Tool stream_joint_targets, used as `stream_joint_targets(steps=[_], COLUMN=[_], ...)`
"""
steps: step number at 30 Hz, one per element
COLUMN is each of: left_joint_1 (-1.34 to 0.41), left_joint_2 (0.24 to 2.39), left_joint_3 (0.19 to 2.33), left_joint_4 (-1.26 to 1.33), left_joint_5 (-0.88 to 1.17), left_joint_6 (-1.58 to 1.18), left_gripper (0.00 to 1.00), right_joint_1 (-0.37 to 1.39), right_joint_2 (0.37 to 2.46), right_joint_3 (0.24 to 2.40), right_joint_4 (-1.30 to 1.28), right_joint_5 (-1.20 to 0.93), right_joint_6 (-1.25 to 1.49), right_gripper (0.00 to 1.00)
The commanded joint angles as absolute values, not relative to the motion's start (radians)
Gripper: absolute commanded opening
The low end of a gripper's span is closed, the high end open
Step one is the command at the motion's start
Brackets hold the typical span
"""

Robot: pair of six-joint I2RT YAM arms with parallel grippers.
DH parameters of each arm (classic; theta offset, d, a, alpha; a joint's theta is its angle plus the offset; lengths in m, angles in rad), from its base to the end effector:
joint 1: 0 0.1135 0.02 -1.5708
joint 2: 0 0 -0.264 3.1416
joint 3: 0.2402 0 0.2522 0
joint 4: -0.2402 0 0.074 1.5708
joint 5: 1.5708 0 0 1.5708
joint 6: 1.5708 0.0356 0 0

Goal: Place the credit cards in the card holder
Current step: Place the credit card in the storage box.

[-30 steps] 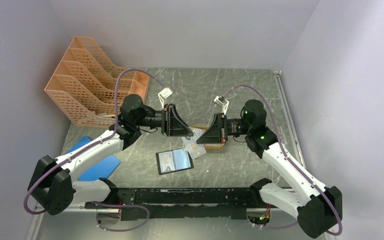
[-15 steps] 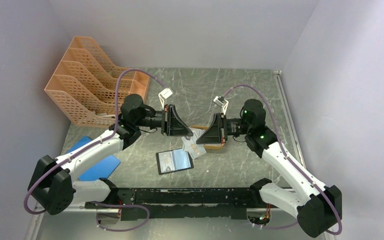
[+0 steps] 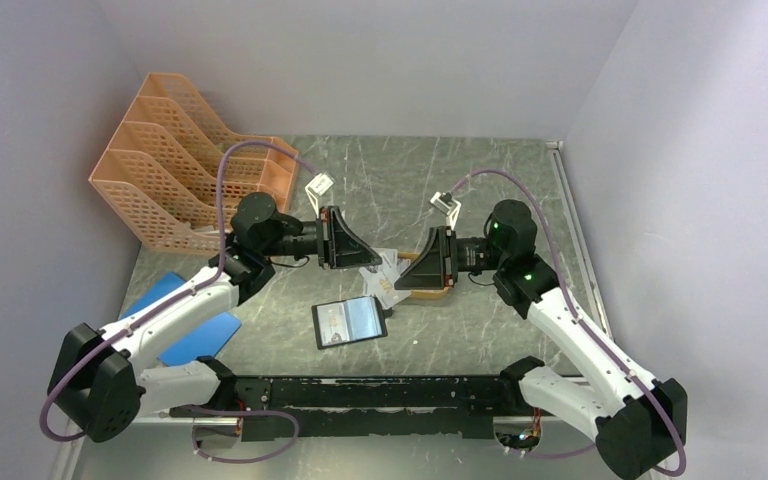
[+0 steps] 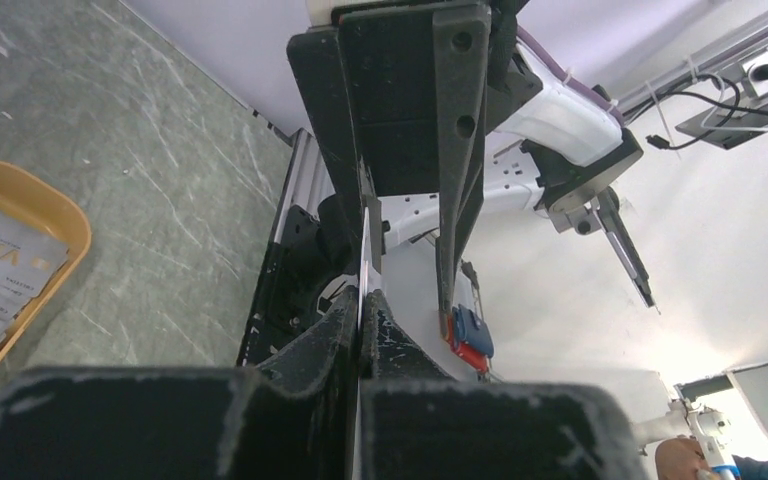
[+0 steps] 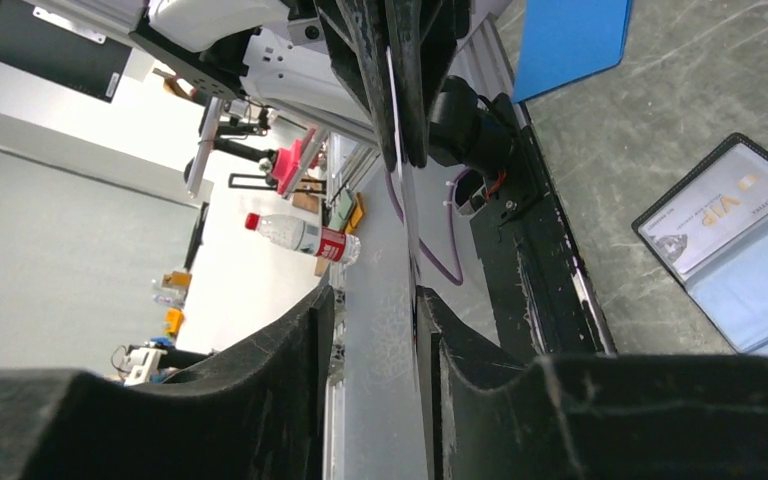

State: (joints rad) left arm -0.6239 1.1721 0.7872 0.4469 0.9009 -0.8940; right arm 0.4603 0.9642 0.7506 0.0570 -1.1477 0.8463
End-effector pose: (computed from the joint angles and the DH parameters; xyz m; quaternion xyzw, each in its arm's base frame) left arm 0.1971 -0.1763 0.3264 0.2314 0.6536 -0.6678 0.2708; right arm 0.1730 0.1220 0.3233 -0.2236 0.6943 0.6593 0.1824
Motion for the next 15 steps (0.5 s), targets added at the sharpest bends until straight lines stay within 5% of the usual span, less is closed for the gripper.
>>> stream_joint_targets(steps=[1, 8, 12, 15], left_joint_1=[-0.596, -0.588, -0.584, -0.58], left_joint_2=[1.155, 1.148, 1.149, 1.16], left_joint_3=[0.766, 0.761, 0.754, 0.74], left_joint_4=[0.521, 0.534, 0.555, 0.585], left_joint_5=[0.87, 0.865, 0.866, 0.869], left_joint_6=[-0.936, -0.95, -0.965, -0.993], left_gripper=[0.05, 0.05, 0.05, 0.05], right_joint_1=[0.462, 0.463, 0.462, 0.462], right_joint_2=[0.945, 0.952, 0.951, 0.944], right_joint_3=[0.749, 0.746, 0.745, 0.755], right_joint_4=[0.011, 0.005, -0.019, -0.068], right_joint_5=[-1.163, -1.161, -1.157, -1.13], right_joint_6=[0.82, 0.809, 0.802, 0.772], right_gripper=[0.37, 0.18, 0.0, 0.0])
